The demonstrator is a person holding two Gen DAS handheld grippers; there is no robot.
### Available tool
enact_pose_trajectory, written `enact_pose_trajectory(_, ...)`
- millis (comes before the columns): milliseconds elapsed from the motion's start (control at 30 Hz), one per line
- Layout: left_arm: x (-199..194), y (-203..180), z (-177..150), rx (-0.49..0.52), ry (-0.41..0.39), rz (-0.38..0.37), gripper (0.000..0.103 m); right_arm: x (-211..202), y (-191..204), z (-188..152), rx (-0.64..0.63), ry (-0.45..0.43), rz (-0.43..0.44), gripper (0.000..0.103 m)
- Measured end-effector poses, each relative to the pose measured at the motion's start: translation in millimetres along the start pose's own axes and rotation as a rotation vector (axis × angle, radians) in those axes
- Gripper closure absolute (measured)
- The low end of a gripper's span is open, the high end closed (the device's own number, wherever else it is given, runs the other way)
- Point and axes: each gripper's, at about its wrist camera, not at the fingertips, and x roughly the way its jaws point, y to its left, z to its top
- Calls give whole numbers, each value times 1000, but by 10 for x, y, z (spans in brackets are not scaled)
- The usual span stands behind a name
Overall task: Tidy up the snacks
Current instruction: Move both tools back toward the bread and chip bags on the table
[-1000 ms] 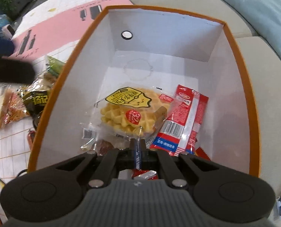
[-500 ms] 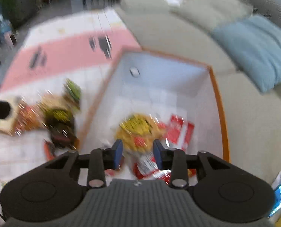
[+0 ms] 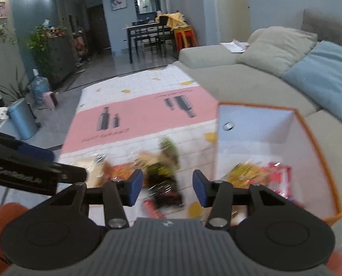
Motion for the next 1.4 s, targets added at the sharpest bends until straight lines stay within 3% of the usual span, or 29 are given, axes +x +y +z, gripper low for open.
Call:
enact_pose_trajectory(267, 242, 262, -235, -39, 38, -20, 14, 384, 281, -321, -149, 100, -3, 56)
enact_pose_trajectory(500, 434, 414, -281, 12, 47, 56, 14, 696, 260, -346, -178, 176, 13, 57)
enact_pose_trajectory(633, 567, 596, -282, -31, 75, 146, 14, 883, 347, -262, -176, 184, 60, 57)
enact_pose_trajectory(733, 640, 820, -279, -101, 84, 204, 24, 1015, 448, -198, -147, 190, 86, 57)
enact_pose_trajectory(833, 662, 1103, -293, -228, 76, 212, 25, 1194, 532, -146, -72, 212, 126, 57)
enact_pose_trajectory(967, 737, 1371, -356, -354, 97, 233, 39, 1484, 659, -147, 41, 270, 201, 57)
enact_pose_trajectory(1133, 840, 1490, -372, -402, 108, 240, 49, 1766, 778, -190, 115, 328, 242, 57)
enact_pose_trajectory(1200, 897, 1512, -386, -416, 126, 228, 60, 1867, 782, -192, 155, 345, 250, 57)
enact_pose_trajectory(1400, 957, 1473, -416, -411, 151, 193, 65, 1974, 784, -181, 205, 370, 269, 76)
